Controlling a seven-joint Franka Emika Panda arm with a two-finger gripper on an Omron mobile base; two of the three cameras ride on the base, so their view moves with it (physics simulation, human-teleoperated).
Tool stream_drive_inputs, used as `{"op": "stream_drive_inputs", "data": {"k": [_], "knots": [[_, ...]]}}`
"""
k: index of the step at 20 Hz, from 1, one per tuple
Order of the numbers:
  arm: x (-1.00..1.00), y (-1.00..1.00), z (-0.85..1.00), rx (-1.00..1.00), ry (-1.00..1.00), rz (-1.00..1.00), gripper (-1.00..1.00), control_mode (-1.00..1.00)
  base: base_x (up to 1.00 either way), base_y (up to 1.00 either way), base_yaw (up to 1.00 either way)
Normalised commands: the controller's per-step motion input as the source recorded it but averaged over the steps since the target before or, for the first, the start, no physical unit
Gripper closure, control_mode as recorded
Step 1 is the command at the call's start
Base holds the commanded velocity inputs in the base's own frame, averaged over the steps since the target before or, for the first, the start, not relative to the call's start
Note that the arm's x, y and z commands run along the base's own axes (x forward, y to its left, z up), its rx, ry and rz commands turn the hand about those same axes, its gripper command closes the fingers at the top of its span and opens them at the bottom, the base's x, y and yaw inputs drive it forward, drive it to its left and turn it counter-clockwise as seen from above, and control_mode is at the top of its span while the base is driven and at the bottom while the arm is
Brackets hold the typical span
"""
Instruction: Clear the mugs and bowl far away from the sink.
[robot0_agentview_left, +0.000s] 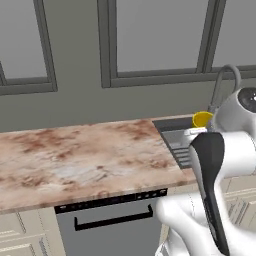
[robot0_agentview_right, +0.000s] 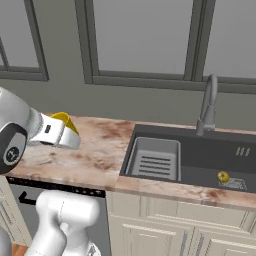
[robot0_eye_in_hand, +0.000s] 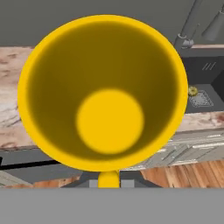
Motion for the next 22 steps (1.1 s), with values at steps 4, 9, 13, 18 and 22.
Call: {"op": "stream_drive_inputs", "data": {"k": [4,9,13,18,22], "knots": [[-0.21,0.0,0.57,0.09,0.24,-0.04,1.0,-1.0,0.0,0.0,0.0],[-0.01,0.0,0.05,0.03,0.08,-0.01,1.0,1.0,-0.02,0.0,-0.04],[0.0,0.0,0.0,0.0,0.0,0.0,1.0,1.0,-0.58,-0.16,-0.19],[0.0,0.0,0.0,0.0,0.0,0.0,1.0,1.0,0.11,-0.7,-0.16],[0.0,0.0,0.0,0.0,0.0,0.0,1.0,1.0,0.08,-0.42,-0.79]]}}
